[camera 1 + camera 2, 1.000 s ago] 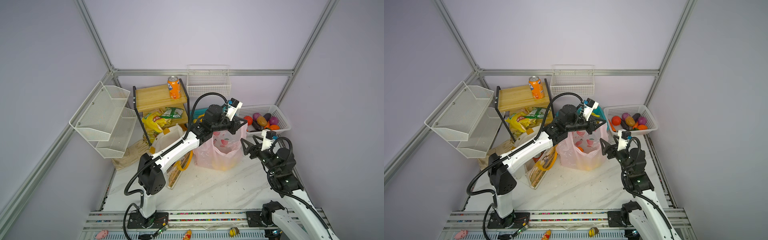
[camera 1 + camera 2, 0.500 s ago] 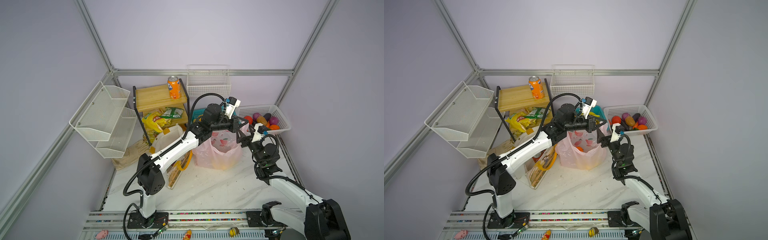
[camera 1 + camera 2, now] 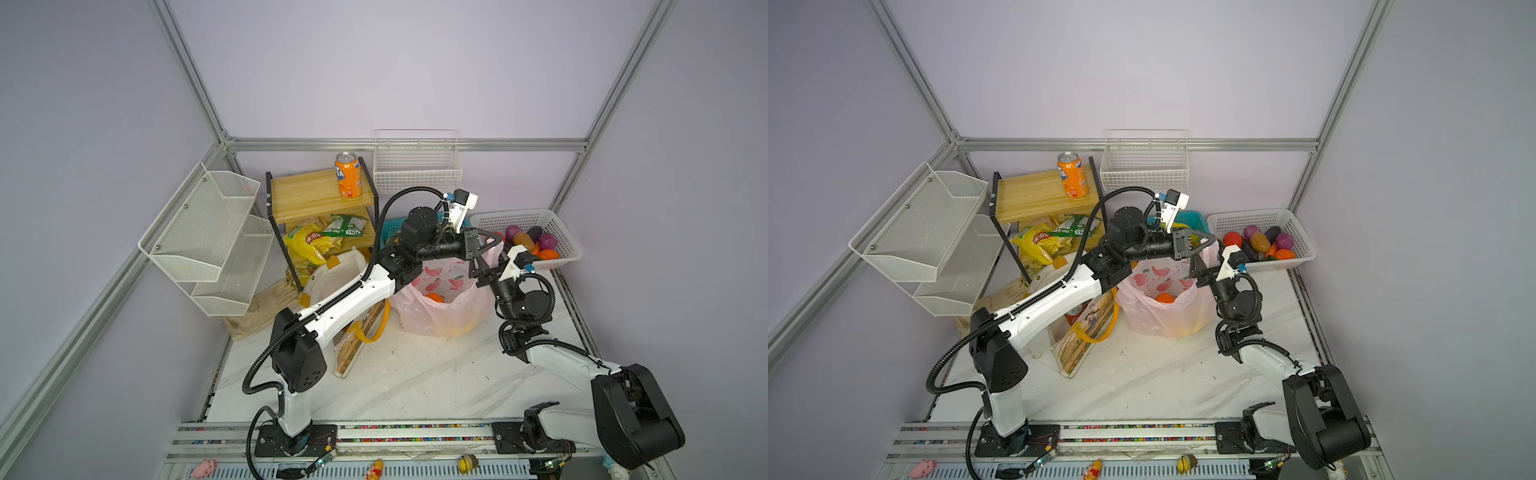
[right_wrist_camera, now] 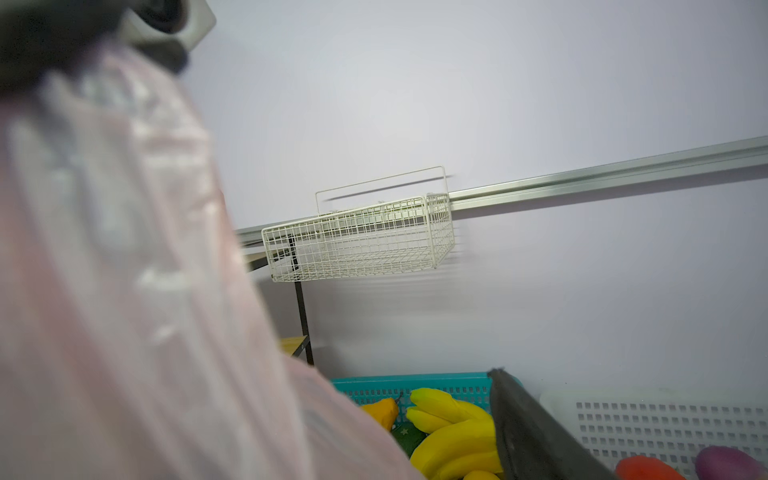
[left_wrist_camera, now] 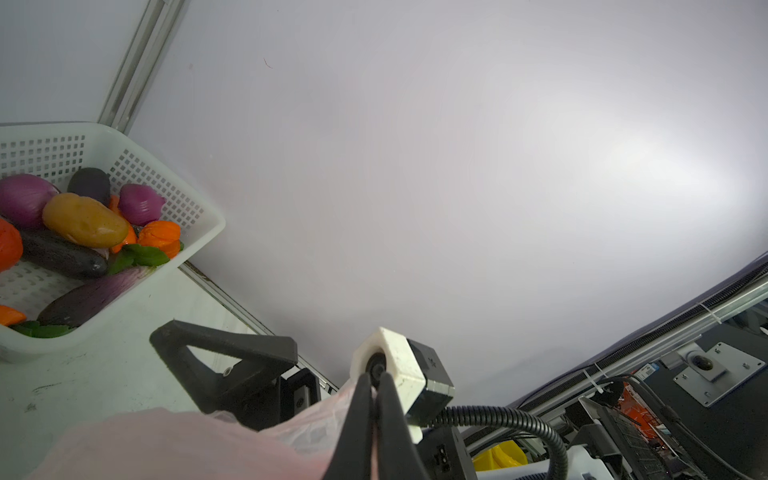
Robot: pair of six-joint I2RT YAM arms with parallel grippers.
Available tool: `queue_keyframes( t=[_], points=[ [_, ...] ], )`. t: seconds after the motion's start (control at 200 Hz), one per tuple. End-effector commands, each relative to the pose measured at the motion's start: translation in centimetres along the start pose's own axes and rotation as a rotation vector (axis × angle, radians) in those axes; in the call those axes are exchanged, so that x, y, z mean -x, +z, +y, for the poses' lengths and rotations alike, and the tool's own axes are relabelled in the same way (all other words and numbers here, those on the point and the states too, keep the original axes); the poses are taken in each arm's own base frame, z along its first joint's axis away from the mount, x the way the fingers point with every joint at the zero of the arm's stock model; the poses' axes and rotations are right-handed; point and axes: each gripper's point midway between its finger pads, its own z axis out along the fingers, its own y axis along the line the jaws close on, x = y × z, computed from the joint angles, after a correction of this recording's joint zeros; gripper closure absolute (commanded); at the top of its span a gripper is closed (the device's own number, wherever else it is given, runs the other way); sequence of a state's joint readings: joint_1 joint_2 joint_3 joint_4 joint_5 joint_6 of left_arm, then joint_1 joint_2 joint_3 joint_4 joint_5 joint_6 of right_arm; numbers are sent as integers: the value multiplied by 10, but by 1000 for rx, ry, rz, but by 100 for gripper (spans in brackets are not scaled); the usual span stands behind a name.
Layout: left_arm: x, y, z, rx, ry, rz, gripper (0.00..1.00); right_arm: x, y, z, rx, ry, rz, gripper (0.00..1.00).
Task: Place the mixed food into the grocery bags and tie them
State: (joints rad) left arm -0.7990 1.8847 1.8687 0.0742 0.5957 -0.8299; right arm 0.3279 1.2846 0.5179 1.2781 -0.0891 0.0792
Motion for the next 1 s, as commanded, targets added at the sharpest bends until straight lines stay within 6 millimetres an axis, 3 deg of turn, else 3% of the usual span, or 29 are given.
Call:
queue_keyframes(
  t=[0.0, 0.055, 0.135, 0.325, 0.45, 0.67, 0.745, 0.9, 0.995],
  points=[
    [8, -11, -24, -59, 6, -29, 100, 32, 0, 1, -15, 24, -138, 22],
    [6, -10, -21, -53, -2, -27, 100, 29, 1, -11, -88, 45, -126, 29],
    [6, -10, -20, -52, -9, -28, 100, 8, 2, -33, -216, 82, -44, 39],
    [9, -14, -18, -42, -16, -48, 100, -54, -30, -56, -334, 134, 106, 60],
    [9, -16, -13, -37, -20, -49, 100, -71, -43, -46, -276, 128, 173, 66],
    [10, -22, 6, 5, 6, -34, 100, -87, -53, -7, -57, 121, 310, 68],
    [9, -24, 13, 25, 18, -26, 100, -80, -54, 4, 1, 100, 328, 62],
    [10, -26, 19, 41, 32, -22, 100, -48, -56, 17, 53, 78, 296, 28],
    [12, -28, 18, 39, 38, -21, 100, -34, -56, 18, 62, 20, 310, 18]
  ],
)
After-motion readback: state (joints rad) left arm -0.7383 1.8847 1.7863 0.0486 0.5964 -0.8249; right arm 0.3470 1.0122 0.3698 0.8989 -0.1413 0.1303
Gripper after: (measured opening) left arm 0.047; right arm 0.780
